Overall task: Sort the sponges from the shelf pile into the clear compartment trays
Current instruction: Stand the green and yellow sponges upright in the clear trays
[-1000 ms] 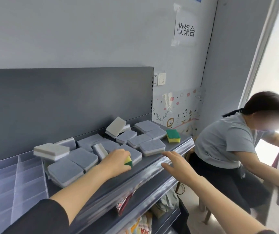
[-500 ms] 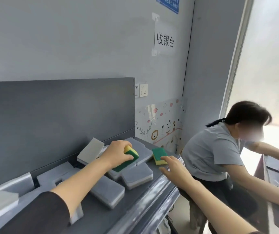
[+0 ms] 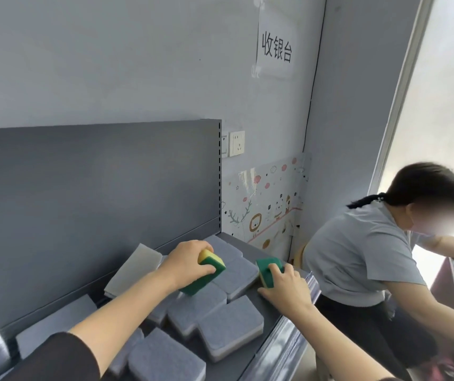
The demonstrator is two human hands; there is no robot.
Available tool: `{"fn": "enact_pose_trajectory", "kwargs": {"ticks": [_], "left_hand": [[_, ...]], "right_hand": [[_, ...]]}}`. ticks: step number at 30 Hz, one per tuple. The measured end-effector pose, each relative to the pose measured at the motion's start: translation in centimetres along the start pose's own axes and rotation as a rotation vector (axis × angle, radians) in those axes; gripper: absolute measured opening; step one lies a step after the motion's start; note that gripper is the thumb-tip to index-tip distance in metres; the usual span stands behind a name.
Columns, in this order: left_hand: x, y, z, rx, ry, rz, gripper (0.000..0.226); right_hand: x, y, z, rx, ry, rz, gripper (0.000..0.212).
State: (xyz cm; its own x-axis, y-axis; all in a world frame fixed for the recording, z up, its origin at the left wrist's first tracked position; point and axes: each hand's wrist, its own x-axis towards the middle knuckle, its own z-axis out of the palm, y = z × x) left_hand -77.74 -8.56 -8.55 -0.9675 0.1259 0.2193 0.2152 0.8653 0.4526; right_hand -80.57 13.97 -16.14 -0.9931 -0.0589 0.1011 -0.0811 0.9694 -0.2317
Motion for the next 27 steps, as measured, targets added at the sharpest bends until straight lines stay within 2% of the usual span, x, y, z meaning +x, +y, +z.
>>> {"fn": "enact_pose_trajectory", "kwargs": {"ticks": [7, 13, 20, 27], "left_hand": [[-0.2, 0.4, -0.7, -0.013, 0.030, 0.019, 0.034], [-2.5, 1.9, -2.2, -0.050, 0.075, 0.032, 0.033], [-8.4, 4.0, -5.6, -0.087, 0.195, 0.013, 0.032], [-17.1, 4.3, -9.0, -0.126, 0.294, -0.047, 0.028]], "right_hand": [[-0.4, 0.4, -1.7, 0.279, 0.179, 0.063, 0.043], [-3.6, -0.4, -5.1, 0.474, 0.261, -0.105, 0.042], [-9.8, -3.5, -8.2, 0.448, 0.259, -0.250, 0.037], [-17.1, -7.7, -9.4, 0.657, 0.176, -0.433, 0.035]]}}
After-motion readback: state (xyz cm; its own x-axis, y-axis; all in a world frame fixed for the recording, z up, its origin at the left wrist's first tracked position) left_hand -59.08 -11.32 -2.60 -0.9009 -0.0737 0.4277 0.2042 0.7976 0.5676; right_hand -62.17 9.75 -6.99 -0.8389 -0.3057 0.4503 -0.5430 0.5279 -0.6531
